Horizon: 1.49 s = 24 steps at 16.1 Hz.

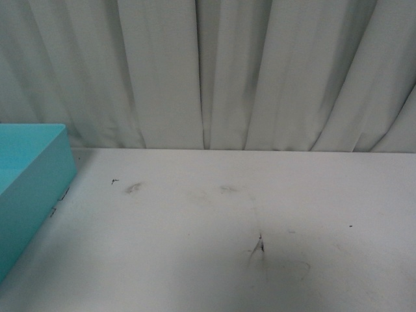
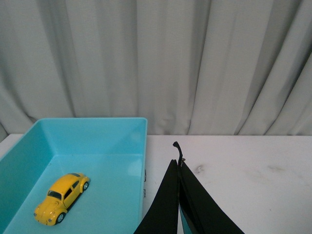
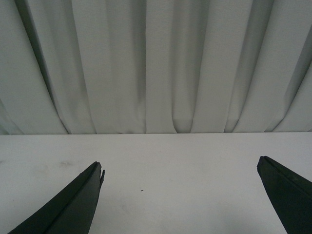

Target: Wind up and store yellow beetle toy

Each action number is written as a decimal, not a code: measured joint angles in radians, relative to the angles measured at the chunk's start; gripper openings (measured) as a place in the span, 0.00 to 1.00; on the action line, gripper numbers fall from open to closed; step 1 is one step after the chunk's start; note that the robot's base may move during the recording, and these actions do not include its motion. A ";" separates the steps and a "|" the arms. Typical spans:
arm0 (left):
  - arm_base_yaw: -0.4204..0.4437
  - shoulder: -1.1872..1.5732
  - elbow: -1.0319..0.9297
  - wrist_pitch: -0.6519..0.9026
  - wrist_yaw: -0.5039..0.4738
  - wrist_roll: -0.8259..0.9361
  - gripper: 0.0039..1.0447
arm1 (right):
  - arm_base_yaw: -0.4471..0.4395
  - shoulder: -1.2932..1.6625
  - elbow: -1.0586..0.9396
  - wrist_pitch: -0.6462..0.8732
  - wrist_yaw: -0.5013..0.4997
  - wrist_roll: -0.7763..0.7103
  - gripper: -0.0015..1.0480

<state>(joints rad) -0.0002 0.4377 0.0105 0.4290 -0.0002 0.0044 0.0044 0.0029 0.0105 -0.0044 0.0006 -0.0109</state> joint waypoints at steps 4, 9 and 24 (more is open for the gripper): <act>0.000 -0.105 0.000 -0.098 0.000 0.000 0.01 | 0.000 0.000 0.000 0.000 0.000 0.000 0.94; 0.000 -0.143 0.000 -0.134 0.000 0.000 0.01 | 0.000 0.000 0.000 0.000 0.000 0.000 0.94; 0.000 -0.432 0.000 -0.433 0.000 -0.002 0.18 | 0.000 0.000 0.000 0.000 0.000 0.000 0.94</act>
<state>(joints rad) -0.0002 0.0059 0.0109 -0.0036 -0.0002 0.0029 0.0044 0.0029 0.0105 -0.0040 0.0002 -0.0109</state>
